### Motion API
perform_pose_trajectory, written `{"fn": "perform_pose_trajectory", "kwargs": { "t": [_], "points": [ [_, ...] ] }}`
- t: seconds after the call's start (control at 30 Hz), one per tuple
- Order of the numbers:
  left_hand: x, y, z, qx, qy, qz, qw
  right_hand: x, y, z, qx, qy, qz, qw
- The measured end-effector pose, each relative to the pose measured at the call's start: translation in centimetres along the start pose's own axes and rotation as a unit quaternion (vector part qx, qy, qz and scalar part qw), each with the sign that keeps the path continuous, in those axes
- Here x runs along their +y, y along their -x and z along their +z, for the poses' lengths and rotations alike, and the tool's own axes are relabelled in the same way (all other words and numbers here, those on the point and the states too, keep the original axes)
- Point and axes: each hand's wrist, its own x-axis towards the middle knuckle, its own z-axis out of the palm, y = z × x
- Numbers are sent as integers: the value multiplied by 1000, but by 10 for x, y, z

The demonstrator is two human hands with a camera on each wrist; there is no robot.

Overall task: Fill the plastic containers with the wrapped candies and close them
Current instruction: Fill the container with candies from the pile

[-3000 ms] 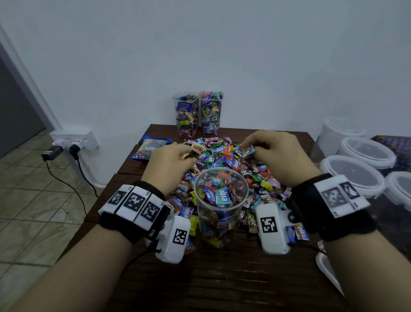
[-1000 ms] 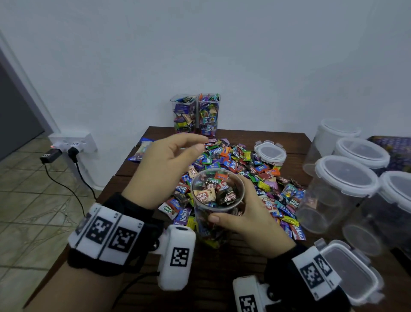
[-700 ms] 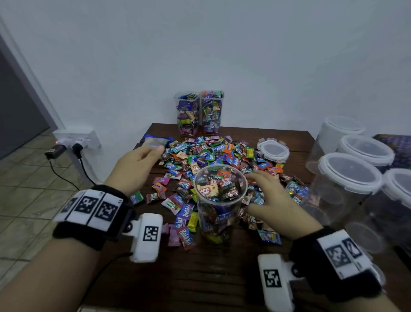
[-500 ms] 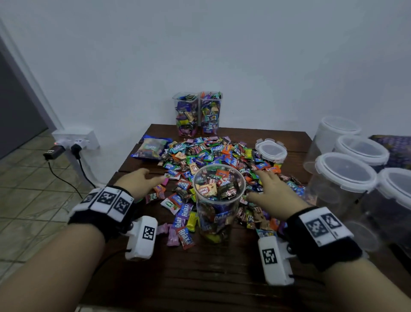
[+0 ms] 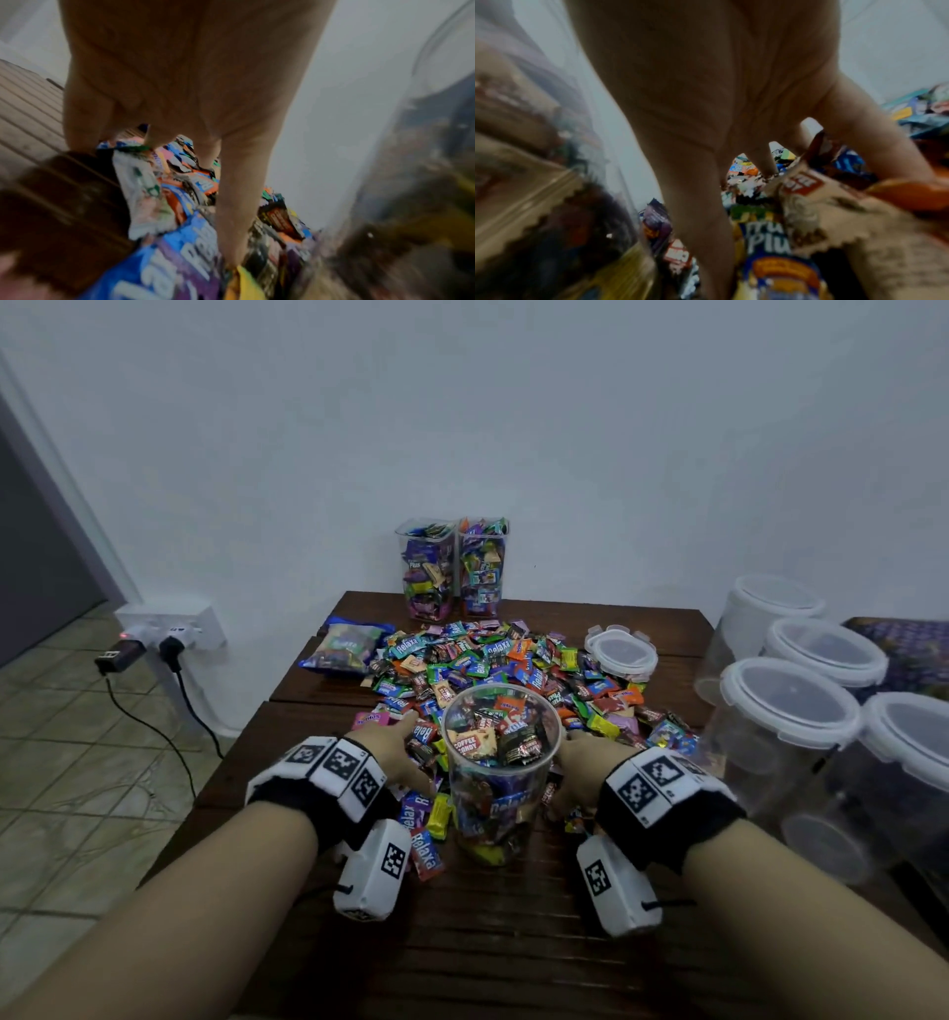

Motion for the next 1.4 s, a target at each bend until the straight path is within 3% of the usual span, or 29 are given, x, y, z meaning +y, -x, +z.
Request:
{"fn": "perform_pose_trajectory", "kwargs": {
  "t": [0.13, 0.37, 0.77, 0.9, 1.2, 1.4],
  "points": [
    [12, 3, 6, 18, -95, 1, 995, -1, -1, 1, 22, 62, -20, 998],
    [18, 6, 9, 58, -136, 27, 989, 3, 2, -3, 86, 114, -37, 989],
    [15, 4, 12, 178, -174, -9, 969, 7, 1, -3, 119, 70, -39, 990],
    [3, 2, 12, 195, -141, 1, 971, 12, 3, -5, 122, 37, -37, 991],
    [-12, 7, 5, 208, 53, 14, 977, 22, 16, -7, 269, -85, -54, 958],
    [-15, 19, -2, 279, 184, 56, 941, 27, 38, -31, 357, -156, -74, 918]
  ]
}}
